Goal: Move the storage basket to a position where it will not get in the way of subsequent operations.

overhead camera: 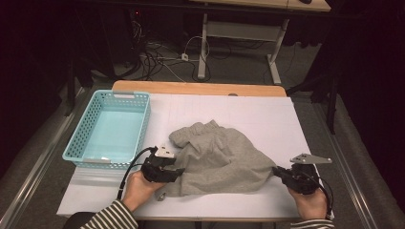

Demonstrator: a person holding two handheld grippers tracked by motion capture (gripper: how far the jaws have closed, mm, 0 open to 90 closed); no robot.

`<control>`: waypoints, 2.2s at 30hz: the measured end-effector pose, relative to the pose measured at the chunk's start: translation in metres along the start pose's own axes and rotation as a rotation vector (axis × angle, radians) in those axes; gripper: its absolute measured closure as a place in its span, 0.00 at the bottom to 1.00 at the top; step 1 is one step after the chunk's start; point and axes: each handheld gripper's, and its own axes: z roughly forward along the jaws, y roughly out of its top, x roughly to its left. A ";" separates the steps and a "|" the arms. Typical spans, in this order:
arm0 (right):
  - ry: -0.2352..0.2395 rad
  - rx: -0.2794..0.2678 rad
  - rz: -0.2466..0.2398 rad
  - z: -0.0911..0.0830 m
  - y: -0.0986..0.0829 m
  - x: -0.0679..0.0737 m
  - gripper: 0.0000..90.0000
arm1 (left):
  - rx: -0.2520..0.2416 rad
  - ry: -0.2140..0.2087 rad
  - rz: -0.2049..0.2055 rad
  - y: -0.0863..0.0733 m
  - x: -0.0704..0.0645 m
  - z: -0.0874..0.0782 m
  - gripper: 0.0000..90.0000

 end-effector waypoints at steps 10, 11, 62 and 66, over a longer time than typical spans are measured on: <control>-0.004 -0.025 0.027 0.006 0.000 0.004 0.68 | 0.005 -0.025 -0.013 0.001 0.001 0.003 0.49; -0.003 -0.048 0.027 0.003 0.002 0.006 0.67 | 0.004 -0.023 -0.012 0.001 0.001 0.003 0.50; 0.076 0.057 -0.068 0.111 0.132 0.029 0.61 | -0.010 0.012 -0.062 -0.006 0.016 -0.006 0.51; 0.060 0.078 -0.063 0.132 0.144 0.025 0.59 | -0.013 -0.013 -0.086 -0.005 0.018 -0.006 0.49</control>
